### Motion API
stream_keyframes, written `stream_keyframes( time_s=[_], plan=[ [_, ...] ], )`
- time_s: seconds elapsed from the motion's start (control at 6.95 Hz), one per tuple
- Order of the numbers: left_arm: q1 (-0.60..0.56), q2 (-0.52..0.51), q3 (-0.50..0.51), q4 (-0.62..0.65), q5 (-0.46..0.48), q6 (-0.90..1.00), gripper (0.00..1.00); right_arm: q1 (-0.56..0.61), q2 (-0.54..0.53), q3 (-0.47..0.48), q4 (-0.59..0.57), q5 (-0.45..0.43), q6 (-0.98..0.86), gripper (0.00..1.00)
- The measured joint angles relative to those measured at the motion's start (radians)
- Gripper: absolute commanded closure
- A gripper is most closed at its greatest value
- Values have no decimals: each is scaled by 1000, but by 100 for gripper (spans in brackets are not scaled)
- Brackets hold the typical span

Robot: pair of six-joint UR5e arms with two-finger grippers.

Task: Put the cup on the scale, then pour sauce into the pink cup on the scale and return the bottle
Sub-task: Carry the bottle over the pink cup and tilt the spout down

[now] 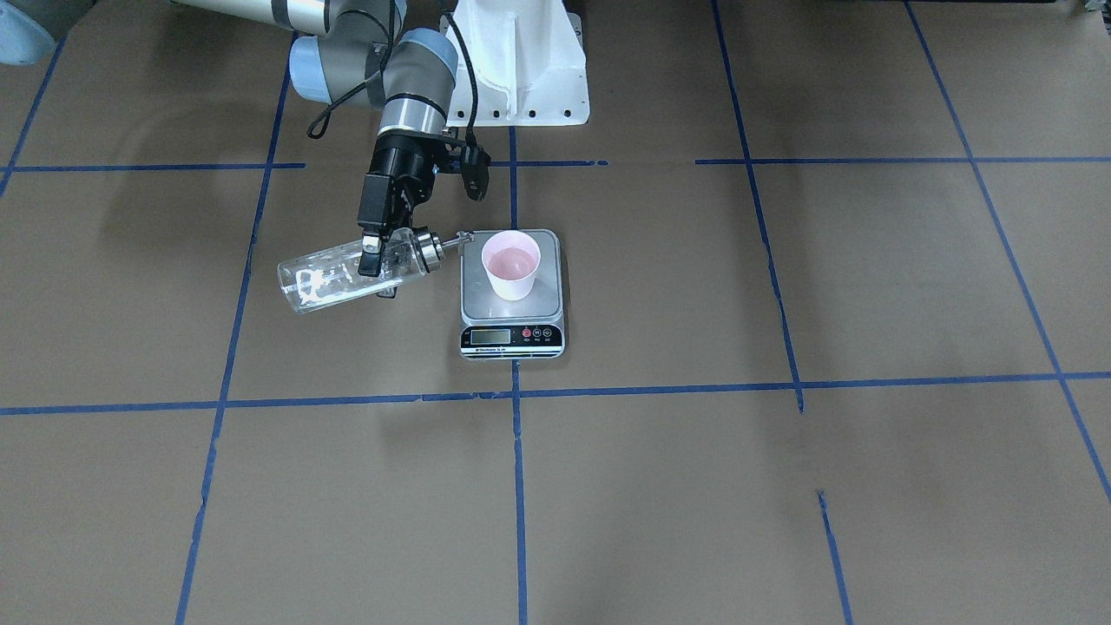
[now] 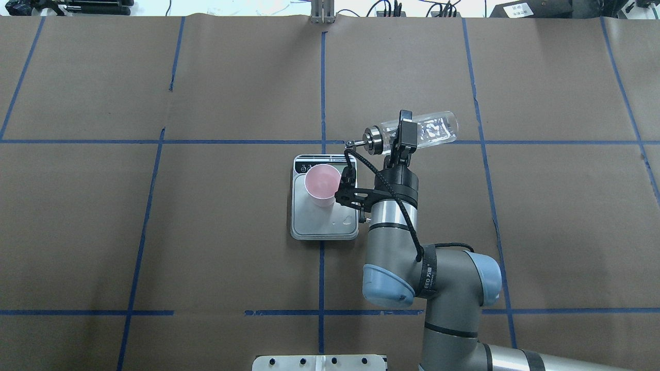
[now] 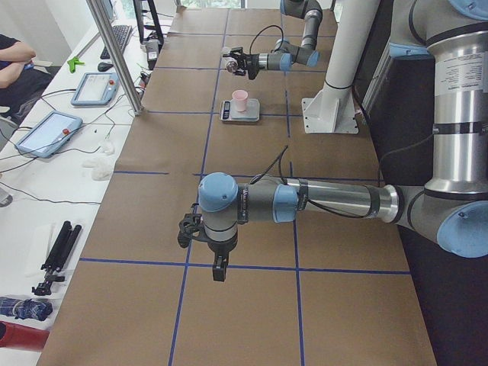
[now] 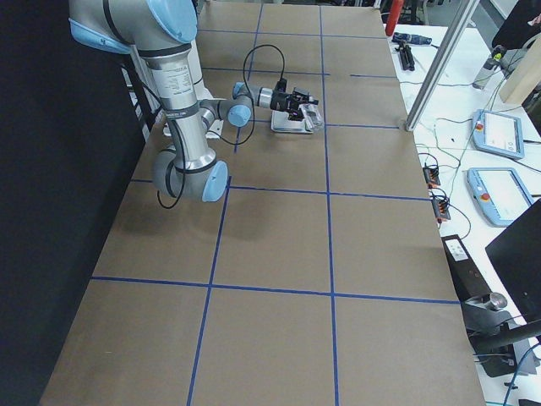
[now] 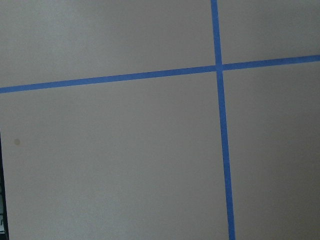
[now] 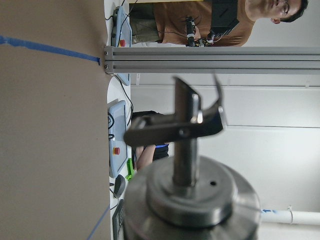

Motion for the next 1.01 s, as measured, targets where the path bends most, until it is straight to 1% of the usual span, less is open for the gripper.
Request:
stream_keyframes(
  time_s=[0.29, 1.01],
  plan=[
    [0, 0, 5, 0, 0, 0, 0, -12, 1, -15, 0, -64, -86, 100],
    [1, 1, 13, 1, -1, 0, 0, -31, 3, -23, 0, -136, -218, 100]
  ],
)
